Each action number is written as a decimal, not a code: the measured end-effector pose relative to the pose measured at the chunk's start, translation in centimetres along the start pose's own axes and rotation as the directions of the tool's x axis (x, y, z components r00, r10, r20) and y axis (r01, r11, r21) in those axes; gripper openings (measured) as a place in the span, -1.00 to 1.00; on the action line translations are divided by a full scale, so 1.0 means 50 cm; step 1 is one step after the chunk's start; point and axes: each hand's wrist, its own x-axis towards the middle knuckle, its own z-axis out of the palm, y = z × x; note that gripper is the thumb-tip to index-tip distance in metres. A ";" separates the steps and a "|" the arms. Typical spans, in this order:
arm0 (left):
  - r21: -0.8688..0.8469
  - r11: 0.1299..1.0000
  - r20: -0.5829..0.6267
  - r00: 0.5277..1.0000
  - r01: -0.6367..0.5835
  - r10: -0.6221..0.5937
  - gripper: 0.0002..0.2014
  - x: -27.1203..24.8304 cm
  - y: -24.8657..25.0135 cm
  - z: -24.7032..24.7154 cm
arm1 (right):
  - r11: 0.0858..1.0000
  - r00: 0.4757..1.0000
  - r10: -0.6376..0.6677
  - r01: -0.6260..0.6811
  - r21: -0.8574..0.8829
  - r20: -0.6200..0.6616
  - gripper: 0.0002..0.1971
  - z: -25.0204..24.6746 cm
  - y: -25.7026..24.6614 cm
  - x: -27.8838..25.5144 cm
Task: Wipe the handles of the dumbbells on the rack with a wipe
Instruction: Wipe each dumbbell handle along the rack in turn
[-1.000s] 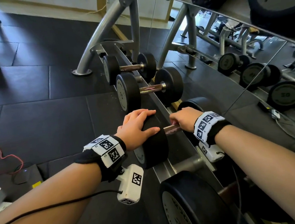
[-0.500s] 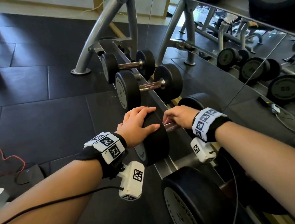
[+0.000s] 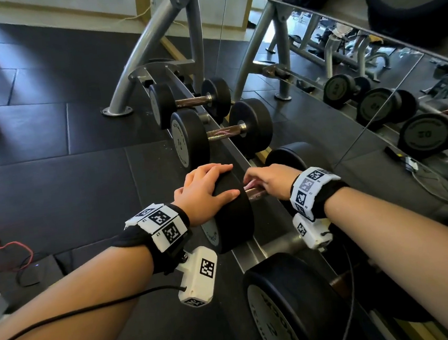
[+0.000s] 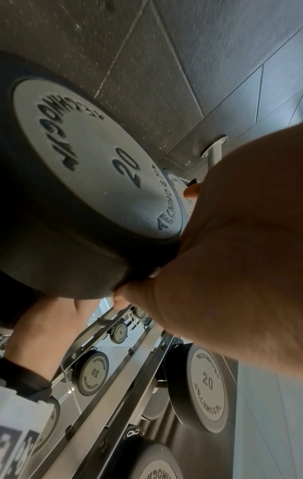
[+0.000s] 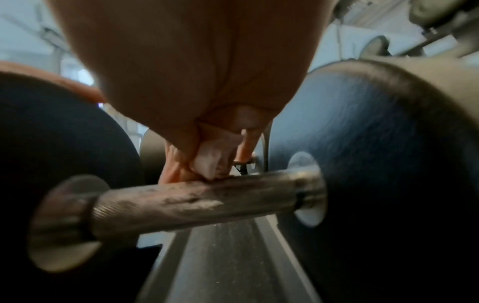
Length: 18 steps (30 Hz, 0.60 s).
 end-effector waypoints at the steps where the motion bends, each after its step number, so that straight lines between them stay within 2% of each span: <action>1: -0.001 1.000 0.002 1.000 0.000 0.000 -0.41 0.001 0.000 -0.001 | 0.996 1.000 0.009 -0.009 -0.093 0.005 -0.69 -0.004 0.009 -0.003; 4: -0.008 1.000 0.008 1.000 0.001 -0.001 -0.40 0.001 -0.002 -0.001 | 0.949 0.999 0.039 -0.038 -0.314 -0.004 -0.80 -0.013 0.033 -0.007; 6: -0.007 1.000 0.012 1.000 -0.001 0.002 -0.41 0.001 -0.002 -0.002 | 0.923 0.999 0.030 -0.032 -0.384 -0.011 -0.86 -0.011 0.040 -0.005; 8: -0.006 1.000 0.009 1.000 -0.002 0.002 -0.41 0.000 -0.003 -0.002 | 0.942 0.998 0.052 -0.058 -0.330 -0.027 -0.83 -0.006 0.033 -0.006; 12: -0.006 1.000 0.006 1.000 -0.002 0.002 -0.41 0.001 -0.004 -0.002 | 0.998 0.995 0.068 -0.068 0.003 -0.072 -0.74 0.012 0.003 -0.011; 14: -0.003 1.000 0.008 1.000 -0.002 0.002 -0.41 0.001 -0.003 -0.003 | 0.994 0.996 0.056 -0.049 0.094 -0.075 -0.71 0.010 0.003 -0.013; 16: 0.000 1.000 0.010 1.000 -0.005 0.005 -0.40 0.001 -0.002 -0.002 | 0.995 0.995 0.043 -0.035 0.089 -0.088 -0.73 -0.005 0.016 -0.016; 18: -0.004 1.000 0.006 1.000 -0.010 0.010 -0.40 0.001 -0.003 -0.001 | 0.997 0.994 0.067 -0.070 -0.022 -0.090 -0.76 -0.022 0.027 -0.020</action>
